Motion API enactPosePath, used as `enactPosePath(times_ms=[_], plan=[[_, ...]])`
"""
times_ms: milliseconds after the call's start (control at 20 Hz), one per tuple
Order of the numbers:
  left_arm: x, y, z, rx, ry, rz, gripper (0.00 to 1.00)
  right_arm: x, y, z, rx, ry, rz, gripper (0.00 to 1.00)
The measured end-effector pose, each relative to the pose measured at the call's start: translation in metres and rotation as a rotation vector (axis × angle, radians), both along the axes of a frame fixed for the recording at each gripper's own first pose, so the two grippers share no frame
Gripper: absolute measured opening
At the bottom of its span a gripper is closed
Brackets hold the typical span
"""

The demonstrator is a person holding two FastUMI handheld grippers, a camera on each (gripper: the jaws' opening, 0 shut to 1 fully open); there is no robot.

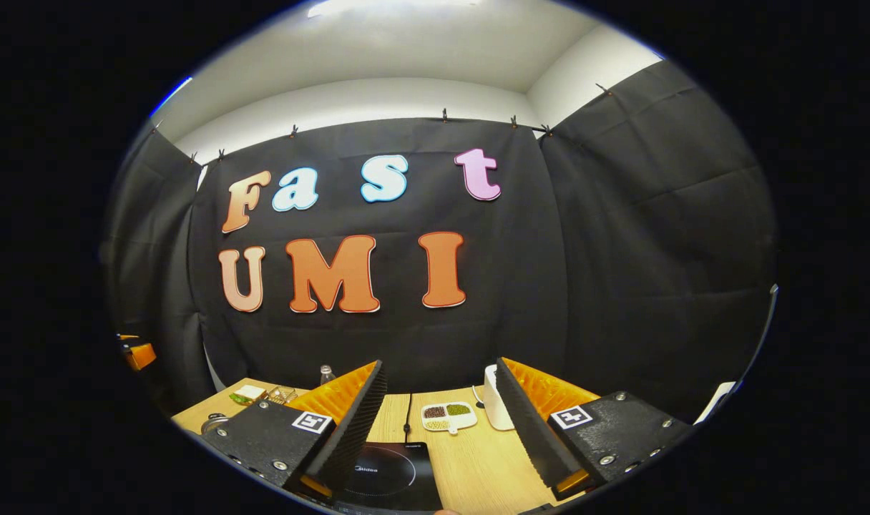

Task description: First push the handle of the pot to place it horizontally, then grasp the pot with both hands and set it on the induction cooktop.

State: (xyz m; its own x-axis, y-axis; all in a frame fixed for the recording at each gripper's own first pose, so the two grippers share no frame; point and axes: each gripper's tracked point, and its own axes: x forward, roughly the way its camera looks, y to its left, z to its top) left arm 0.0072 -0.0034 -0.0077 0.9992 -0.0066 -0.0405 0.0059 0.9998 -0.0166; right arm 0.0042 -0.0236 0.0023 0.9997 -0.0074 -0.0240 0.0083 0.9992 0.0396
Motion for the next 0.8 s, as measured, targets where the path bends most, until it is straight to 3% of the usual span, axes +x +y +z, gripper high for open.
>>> enactPosePath(times_ms=[250,400,450,500,550,600,650,750,800], plan=[[0.003,-0.001,-0.009,-0.023,0.02,-0.007,0.91,-0.001,-0.002,-0.003,0.016,0.007,0.002,0.95],[-0.001,-0.01,-0.007,-0.026,0.006,-0.053,0.94,0.0,-0.004,-0.003,0.015,0.005,-0.006,0.95],[-0.001,-0.014,-0.007,-0.033,0.0,-0.074,0.87,0.0,-0.003,-0.002,0.017,0.003,-0.005,1.0],[-0.003,-0.016,-0.006,-0.039,-0.006,-0.085,0.79,0.0,-0.002,-0.002,0.019,0.001,-0.004,0.95],[-0.003,-0.015,-0.006,-0.04,-0.01,-0.09,0.65,0.0,-0.002,-0.003,0.02,0.001,-0.005,1.0],[-0.005,-0.016,-0.007,-0.034,-0.012,-0.105,0.57,0.0,-0.003,-0.003,0.02,0.001,-0.007,0.96],[-0.007,-0.02,-0.008,-0.027,-0.018,-0.127,0.58,0.001,-0.003,-0.004,0.019,0.003,-0.008,0.95],[-0.01,-0.025,-0.017,-0.013,0.001,-0.146,0.34,0.001,-0.003,-0.007,0.016,0.01,-0.009,0.95],[-0.011,-0.027,-0.022,-0.003,0.011,-0.157,0.34,0.001,-0.002,-0.009,0.015,0.012,-0.008,0.95]])
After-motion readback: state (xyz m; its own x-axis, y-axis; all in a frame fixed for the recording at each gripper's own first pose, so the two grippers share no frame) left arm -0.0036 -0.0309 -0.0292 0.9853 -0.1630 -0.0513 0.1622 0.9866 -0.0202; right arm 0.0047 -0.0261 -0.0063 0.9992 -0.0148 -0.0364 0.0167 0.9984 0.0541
